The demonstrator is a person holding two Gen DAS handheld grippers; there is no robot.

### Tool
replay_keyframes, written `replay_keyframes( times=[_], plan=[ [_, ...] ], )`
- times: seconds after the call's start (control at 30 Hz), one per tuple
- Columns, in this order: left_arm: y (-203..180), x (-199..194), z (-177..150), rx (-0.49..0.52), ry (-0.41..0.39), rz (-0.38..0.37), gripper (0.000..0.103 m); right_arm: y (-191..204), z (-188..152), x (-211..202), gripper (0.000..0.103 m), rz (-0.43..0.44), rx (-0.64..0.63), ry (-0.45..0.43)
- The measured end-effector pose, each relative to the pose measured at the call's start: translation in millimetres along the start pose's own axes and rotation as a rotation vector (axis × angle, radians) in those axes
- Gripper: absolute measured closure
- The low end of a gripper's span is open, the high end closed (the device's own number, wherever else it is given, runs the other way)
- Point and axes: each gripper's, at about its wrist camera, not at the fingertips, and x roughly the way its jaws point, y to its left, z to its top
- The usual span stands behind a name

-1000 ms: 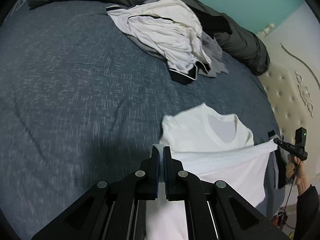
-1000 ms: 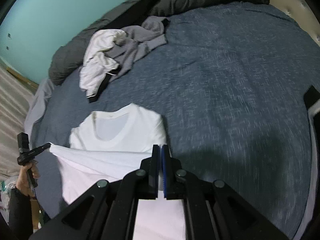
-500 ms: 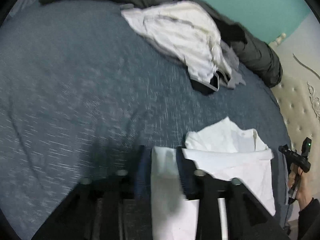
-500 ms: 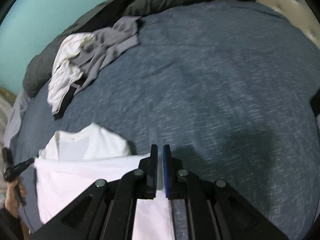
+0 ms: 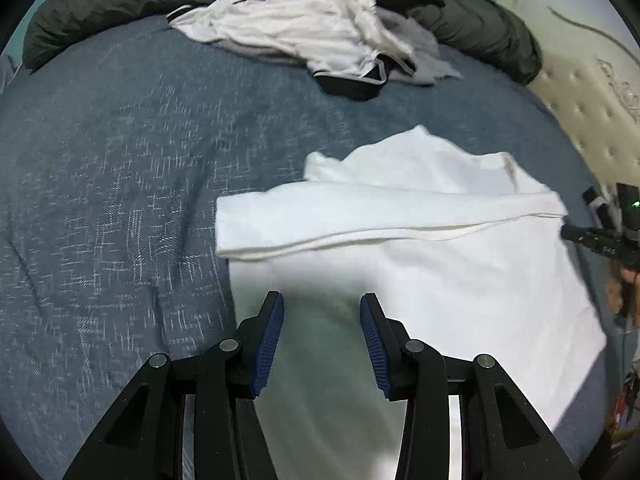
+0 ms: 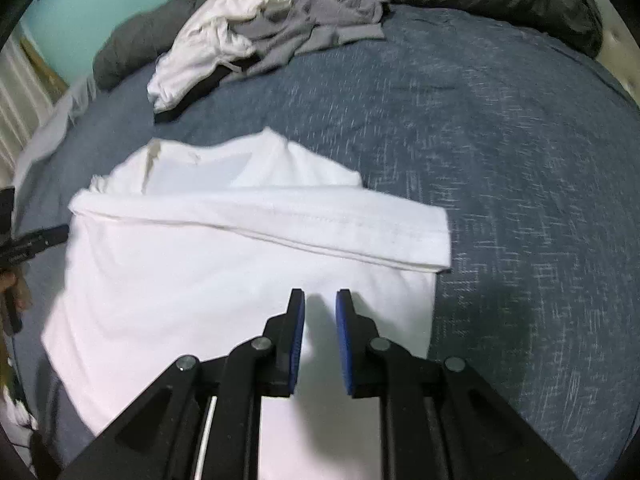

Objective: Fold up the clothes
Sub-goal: 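Open both tools to release the hem on the folded shirt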

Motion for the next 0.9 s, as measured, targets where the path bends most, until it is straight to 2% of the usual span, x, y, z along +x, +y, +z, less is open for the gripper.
replay_keyframes(
  times=[0.17, 0.33, 0.47, 0.5, 0.57, 0.67, 0.73, 0.8, 0.9],
  plan=[
    [11, 11, 19, -0.022, -0.045, 0.031, 0.060, -4, 12, 19, 0.088, -0.037, -0.012, 0.012],
    [16, 20, 49, -0.021, -0.089, 0.094, 0.060, -17, 37, 25, 0.088, -0.117, -0.006, -0.053],
    [29, 18, 66, -0.088, -0.132, 0.103, 0.060, -37, 56, 27, 0.088, -0.194, 0.051, -0.094],
    [36, 15, 67, -0.116, -0.144, 0.082, 0.060, -42, 59, 26, 0.088, -0.203, 0.066, -0.106],
    [46, 11, 66, -0.150, -0.152, 0.052, 0.058, -55, 58, 19, 0.088, -0.186, 0.095, -0.142],
    [52, 15, 56, -0.149, -0.129, 0.043, 0.055, -76, 53, 8, 0.088, -0.151, 0.128, -0.171],
    [54, 17, 53, -0.151, -0.128, 0.036, 0.054, -89, 45, 5, 0.086, -0.126, 0.168, -0.166],
    [55, 18, 52, -0.156, -0.137, 0.026, 0.054, -99, 37, 6, 0.079, -0.086, 0.209, -0.151],
    [57, 19, 51, -0.163, -0.151, 0.011, 0.048, -107, 31, 6, 0.076, -0.038, 0.244, -0.144]
  ],
)
